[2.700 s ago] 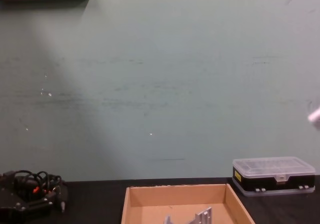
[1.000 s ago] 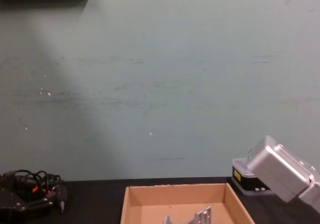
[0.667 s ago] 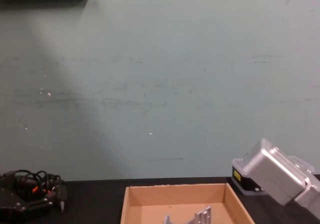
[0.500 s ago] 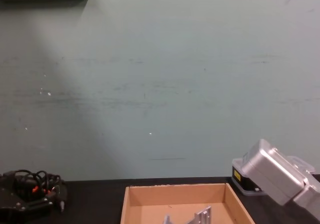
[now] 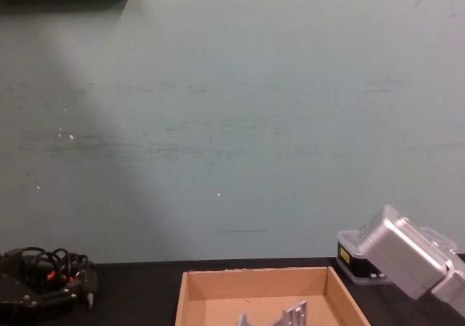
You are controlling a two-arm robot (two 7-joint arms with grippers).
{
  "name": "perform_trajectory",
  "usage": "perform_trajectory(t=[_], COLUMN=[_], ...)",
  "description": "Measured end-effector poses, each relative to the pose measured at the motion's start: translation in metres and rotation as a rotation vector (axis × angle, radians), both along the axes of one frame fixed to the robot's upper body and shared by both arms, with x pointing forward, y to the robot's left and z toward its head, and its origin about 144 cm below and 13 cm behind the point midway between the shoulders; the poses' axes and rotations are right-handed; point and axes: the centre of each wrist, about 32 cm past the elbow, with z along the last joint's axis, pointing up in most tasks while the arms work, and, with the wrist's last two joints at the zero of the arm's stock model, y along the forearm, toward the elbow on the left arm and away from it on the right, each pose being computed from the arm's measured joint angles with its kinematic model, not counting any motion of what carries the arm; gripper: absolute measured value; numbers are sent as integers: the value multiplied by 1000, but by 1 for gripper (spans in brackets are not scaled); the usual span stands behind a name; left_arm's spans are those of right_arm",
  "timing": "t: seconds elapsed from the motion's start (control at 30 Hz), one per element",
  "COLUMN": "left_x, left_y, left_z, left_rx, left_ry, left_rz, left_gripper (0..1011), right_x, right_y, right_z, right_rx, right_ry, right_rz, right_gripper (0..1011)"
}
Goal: Use one hand to pick up the angle iron from the table and place it into the box.
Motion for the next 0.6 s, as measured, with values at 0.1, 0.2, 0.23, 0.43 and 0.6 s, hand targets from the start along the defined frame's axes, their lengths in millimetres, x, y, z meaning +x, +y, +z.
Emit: perform_trajectory(t=[0.1,0.2,0.23,0.43,0.6], left_x=[0,0,0,0,0], left_y=[0,0,0,0,0], left_z=[0,0,0,0,0], left_rx=[0,0,0,0,0], left_ry=[0,0,0,0,0], left_rz=[0,0,0,0,0], left_gripper=[1000,1000,1000,1000,1000], right_x=[0,1,1,2,2], right_y=[-1,-2,-2,-4,-5], right_z=[0,0,0,0,0], right_rx=[0,3,3,2,1], right_ry=[1,2,1,-3,-6], right_rz=[-1,-3,-3,-10,-13], right_gripper=[1003,964,964,790,640])
